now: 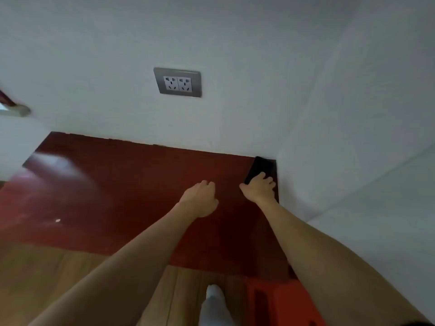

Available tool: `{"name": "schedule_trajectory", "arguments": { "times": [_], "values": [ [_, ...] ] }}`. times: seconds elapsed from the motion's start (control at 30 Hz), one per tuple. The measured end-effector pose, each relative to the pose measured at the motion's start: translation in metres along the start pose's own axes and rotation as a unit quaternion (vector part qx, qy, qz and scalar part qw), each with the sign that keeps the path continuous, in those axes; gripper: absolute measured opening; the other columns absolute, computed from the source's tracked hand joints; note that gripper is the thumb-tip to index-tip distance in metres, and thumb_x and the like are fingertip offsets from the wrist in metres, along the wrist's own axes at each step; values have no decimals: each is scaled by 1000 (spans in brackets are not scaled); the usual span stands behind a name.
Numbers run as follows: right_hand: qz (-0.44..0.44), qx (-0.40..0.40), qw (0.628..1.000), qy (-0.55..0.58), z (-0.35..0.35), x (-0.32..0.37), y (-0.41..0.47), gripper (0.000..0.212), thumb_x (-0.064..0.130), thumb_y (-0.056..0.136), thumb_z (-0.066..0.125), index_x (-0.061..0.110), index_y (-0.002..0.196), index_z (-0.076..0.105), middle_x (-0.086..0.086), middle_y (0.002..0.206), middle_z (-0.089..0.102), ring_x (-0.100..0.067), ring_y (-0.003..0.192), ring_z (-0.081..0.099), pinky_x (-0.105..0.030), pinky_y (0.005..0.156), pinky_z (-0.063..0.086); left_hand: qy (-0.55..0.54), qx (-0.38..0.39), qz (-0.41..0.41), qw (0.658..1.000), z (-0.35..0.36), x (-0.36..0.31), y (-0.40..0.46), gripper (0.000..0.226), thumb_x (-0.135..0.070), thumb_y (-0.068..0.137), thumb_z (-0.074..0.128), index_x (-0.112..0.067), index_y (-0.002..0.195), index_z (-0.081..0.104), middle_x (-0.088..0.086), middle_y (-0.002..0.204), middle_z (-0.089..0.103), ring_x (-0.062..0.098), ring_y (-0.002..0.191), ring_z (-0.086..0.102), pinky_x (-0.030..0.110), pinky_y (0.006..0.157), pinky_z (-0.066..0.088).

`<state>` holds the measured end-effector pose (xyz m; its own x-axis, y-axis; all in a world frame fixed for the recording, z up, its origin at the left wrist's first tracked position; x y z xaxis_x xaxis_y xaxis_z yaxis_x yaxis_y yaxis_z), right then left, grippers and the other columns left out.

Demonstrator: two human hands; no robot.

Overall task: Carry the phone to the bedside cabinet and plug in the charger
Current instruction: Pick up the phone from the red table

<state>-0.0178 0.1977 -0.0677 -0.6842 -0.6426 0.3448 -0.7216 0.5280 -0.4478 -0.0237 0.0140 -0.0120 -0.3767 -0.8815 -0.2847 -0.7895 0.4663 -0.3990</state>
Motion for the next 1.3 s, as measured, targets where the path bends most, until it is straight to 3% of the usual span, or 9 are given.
{"name": "schedule_trajectory", "arguments": {
  "times": [0.3,0.5,0.7,0.83,0.9,0.97,1.1,1.2,1.3],
  "values": [
    [100,-32,994,-16,28,2,44,118,69,84,58,4,157,-7,-26,161,14,-39,148,15,-56,114,22,-6,12,-28,1000,35,21,27,41,-26,93,49,-5,129,51,14,128,54,31,115,56,45,95,50],
    [70,-80,993,-60,31,2,42,109,59,86,63,1,156,3,-28,155,24,-40,143,23,-52,113,27,-22,10,-42,999,37,33,25,38,-26,93,49,-6,125,55,13,125,55,29,114,55,43,94,50],
    [38,-49,997,-40,9,11,25,107,59,76,72,4,150,18,-26,146,38,-40,135,34,-50,110,33,-48,-1,-65,997,13,36,9,34,-26,93,47,-6,118,58,13,119,57,30,108,56,42,91,49],
    [-45,-12,998,-47,-1,44,-7,111,61,73,72,5,152,17,-24,146,39,-40,135,35,-51,110,34,-145,-26,-99,984,-21,42,-14,28,-27,94,47,-7,107,62,11,109,64,28,99,60,40,86,50],
    [-102,2,993,-55,-7,68,-25,109,61,72,72,7,150,20,-22,145,41,-40,134,35,-51,108,35,-224,-52,-132,964,-40,50,-29,21,-27,96,49,-11,101,61,4,93,65,27,88,65,40,82,53],
    [-166,16,984,-68,-10,96,-48,105,59,70,73,8,148,24,-20,142,43,-39,132,37,-50,106,36,-311,-79,-177,931,-56,64,-48,25,-30,98,49,-12,111,60,2,86,63,23,80,66,40,78,58],
    [-303,25,946,-108,-6,152,-105,104,59,67,75,10,145,28,-17,138,44,-37,130,38,-48,103,36,-440,-150,-244,851,-71,109,-99,34,-29,99,48,-4,118,60,17,104,69,29,89,69,39,76,62],
    [-373,43,918,-131,6,183,-147,103,60,67,75,11,145,28,-16,137,46,-36,127,40,-47,101,37,-511,-191,-279,791,-70,141,-136,37,-29,99,49,2,117,61,19,103,68,33,89,70,46,77,62],
    [-438,57,880,-172,30,209,-205,102,60,69,73,13,146,26,-15,139,46,-34,127,41,-47,102,39,-611,-226,-309,693,-56,173,-192,46,-31,99,50,7,124,57,24,109,66,35,85,69,49,74,61]
  ]
}}
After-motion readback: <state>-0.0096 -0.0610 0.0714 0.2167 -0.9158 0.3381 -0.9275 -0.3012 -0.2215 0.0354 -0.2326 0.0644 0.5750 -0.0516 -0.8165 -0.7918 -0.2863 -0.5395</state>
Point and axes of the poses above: each hand's wrist, its own y-axis towards the middle knuckle, its own z-axis out of the palm, x = y × z, the point moved 3 cm from there along y, towards the middle knuckle
